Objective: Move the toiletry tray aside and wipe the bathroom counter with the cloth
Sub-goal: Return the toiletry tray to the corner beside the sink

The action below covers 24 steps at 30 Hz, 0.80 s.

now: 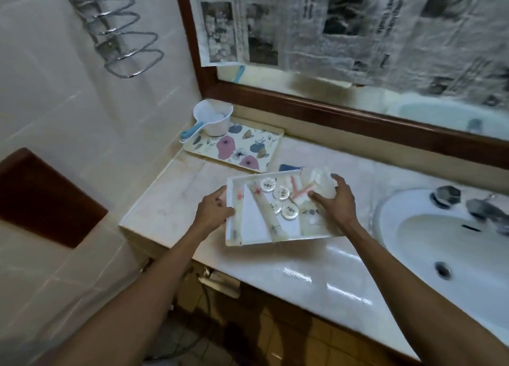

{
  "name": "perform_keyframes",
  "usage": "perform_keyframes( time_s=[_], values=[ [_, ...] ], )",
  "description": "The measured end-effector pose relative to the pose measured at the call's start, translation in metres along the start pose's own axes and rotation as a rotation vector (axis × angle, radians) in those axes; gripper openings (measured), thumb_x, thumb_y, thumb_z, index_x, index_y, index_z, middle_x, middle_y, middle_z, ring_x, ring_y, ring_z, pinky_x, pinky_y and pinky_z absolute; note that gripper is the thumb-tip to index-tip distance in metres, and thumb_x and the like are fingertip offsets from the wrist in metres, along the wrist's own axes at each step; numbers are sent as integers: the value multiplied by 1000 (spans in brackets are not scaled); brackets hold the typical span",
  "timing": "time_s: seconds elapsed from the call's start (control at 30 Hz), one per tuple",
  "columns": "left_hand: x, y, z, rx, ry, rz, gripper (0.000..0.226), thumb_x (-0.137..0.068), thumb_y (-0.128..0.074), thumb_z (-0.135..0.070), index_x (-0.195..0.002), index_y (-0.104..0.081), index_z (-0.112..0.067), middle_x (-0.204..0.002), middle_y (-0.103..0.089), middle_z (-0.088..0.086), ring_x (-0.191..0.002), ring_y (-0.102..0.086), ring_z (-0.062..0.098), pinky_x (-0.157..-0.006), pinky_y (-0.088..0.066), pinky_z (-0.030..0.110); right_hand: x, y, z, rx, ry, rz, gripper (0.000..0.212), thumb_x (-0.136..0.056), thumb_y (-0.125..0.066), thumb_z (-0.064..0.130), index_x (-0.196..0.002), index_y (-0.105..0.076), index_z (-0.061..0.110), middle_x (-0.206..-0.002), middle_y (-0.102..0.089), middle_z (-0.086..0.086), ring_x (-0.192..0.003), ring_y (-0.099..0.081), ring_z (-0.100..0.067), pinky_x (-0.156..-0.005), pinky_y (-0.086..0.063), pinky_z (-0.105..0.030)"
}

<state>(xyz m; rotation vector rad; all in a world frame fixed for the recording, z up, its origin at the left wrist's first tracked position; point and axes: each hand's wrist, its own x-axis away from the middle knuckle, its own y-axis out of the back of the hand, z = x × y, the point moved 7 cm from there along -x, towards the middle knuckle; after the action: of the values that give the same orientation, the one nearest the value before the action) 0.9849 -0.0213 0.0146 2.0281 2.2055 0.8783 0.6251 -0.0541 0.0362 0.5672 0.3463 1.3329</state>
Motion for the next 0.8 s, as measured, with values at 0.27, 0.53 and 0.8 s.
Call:
perform_keyframes(
  time_s=[0.27,0.53,0.8],
  values=[
    [63,-168,-83,23,-158,165,69,-71,-74,-5,-134,-58,-29,-70,-62,1,-70,-64,17,-66,-61,34,69,189,-103,-55,-37,-249,76,-75,-83,40,-137,-44,20,-132,-55,-9,-117,-55,-26,-93,-46,-37],
    [109,-340,-163,-16,-273,350,76,-73,-74,-4,-140,-53,-31,-63,-63,-4,-63,-62,14,-74,-60,41,116,356,-199,-37,-146,-435,75,-73,-84,44,-133,-46,18,-130,-57,-8,-115,-57,-27,-96,-50,-47],
    [110,-489,-242,-51,-370,522,70,-72,-73,-5,-135,-58,-29,-68,-65,-2,-68,-64,18,-75,-59,42,133,462,-283,-46,-311,-617,75,-73,-85,43,-132,-46,18,-127,-58,-11,-113,-59,-28,-97,-50,-48]
  ],
)
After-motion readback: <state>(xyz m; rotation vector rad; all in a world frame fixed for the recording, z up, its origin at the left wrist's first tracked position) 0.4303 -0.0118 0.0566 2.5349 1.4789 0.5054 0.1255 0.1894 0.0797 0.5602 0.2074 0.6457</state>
